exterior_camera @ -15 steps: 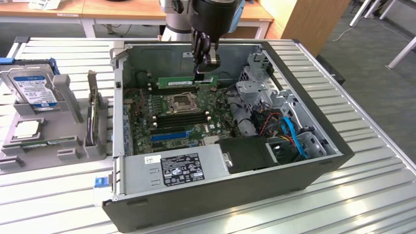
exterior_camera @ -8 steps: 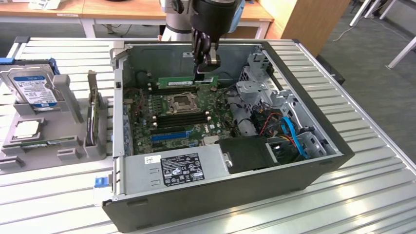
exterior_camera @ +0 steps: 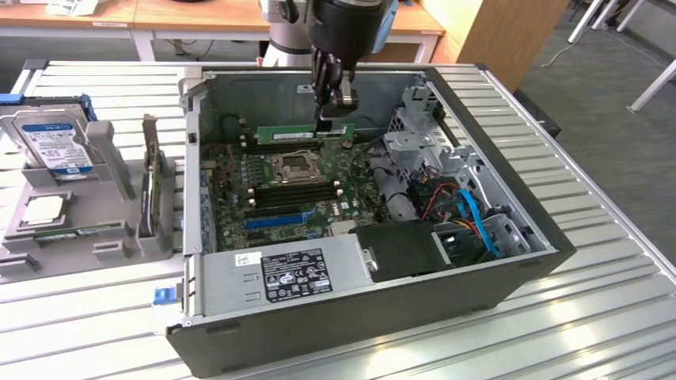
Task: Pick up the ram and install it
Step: 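Insert the ram into the slot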
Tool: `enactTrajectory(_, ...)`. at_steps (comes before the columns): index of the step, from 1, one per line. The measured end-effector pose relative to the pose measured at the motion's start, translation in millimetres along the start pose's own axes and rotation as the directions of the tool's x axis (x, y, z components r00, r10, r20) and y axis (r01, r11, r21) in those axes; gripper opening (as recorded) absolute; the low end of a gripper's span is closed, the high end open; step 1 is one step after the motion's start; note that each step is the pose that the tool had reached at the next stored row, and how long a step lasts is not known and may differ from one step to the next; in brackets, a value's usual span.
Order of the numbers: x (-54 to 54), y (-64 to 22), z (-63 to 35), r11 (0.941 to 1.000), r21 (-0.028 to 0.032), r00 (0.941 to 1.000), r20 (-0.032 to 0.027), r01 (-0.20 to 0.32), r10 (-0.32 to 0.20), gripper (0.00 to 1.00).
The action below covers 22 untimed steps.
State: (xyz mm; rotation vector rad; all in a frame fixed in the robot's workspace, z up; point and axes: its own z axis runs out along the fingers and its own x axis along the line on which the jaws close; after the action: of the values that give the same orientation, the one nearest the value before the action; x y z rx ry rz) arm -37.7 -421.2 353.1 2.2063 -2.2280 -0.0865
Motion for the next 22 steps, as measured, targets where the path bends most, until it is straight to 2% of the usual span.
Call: enactTrajectory(22, 1.2, -1.4, 33.6, 1.0000, 0.0075, 1.0000, 0.0000, 0.000, 0.000, 0.12)
